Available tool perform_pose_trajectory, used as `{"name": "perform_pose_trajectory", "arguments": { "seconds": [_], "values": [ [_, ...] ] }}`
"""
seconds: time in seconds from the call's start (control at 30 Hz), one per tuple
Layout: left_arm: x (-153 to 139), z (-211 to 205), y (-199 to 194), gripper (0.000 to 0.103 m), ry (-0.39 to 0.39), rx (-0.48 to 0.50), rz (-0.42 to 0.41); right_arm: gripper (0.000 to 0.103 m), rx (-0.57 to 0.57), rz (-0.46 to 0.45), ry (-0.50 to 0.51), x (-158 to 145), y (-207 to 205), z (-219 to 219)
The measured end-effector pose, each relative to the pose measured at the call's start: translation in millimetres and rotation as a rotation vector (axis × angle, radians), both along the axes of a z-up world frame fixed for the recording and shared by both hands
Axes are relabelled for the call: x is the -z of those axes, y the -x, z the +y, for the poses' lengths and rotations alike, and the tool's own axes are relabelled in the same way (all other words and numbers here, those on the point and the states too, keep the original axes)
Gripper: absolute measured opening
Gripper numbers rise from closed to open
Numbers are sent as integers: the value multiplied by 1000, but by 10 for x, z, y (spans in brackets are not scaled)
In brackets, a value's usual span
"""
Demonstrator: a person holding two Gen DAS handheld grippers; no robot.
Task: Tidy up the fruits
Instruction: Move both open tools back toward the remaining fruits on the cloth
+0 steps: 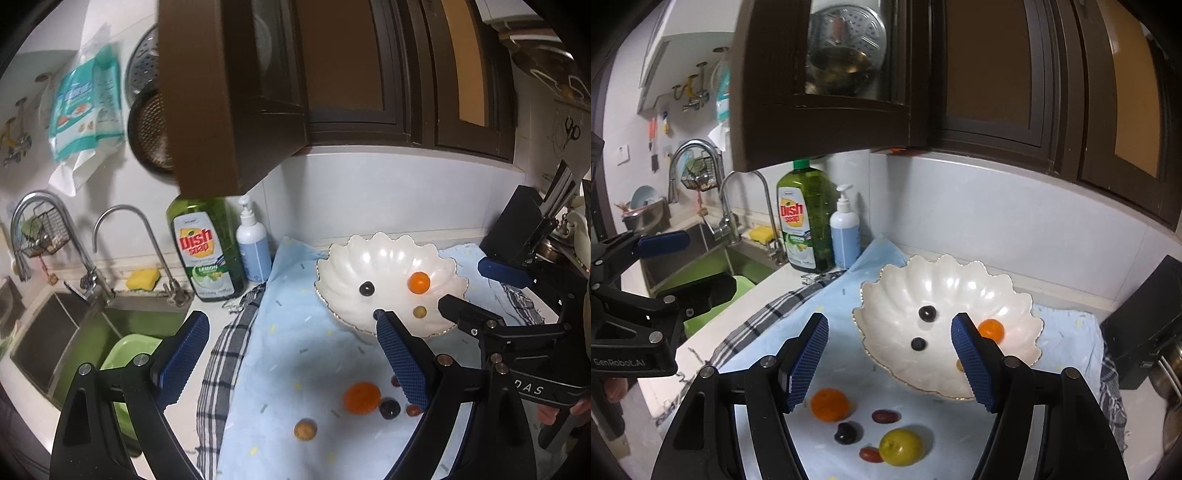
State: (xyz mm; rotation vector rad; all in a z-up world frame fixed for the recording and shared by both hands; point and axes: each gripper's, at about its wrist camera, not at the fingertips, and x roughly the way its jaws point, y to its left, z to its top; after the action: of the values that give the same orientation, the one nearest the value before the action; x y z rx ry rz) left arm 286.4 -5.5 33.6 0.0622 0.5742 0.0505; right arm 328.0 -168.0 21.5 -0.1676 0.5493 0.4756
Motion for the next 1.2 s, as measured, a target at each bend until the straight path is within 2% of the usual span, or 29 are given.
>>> {"name": "perform_pose_trajectory", "arguments": {
  "seconds": [0.27, 0.5, 0.73, 1.2],
  "values": [
    [107, 33, 308, 93, -11, -16, 7, 70, -17, -32, -12, -11, 280, 38],
    [273, 67, 481, 93, -7, -37, 24, 70, -40, -29, 1, 140, 475, 82],
    [461, 44, 603, 93, -29, -46, 40, 70, -48, 9, -9, 376, 610, 60],
    [879, -1, 661, 90, -71, -49, 99, 70, -65, 85, 66, 807, 687, 174]
  ]
}}
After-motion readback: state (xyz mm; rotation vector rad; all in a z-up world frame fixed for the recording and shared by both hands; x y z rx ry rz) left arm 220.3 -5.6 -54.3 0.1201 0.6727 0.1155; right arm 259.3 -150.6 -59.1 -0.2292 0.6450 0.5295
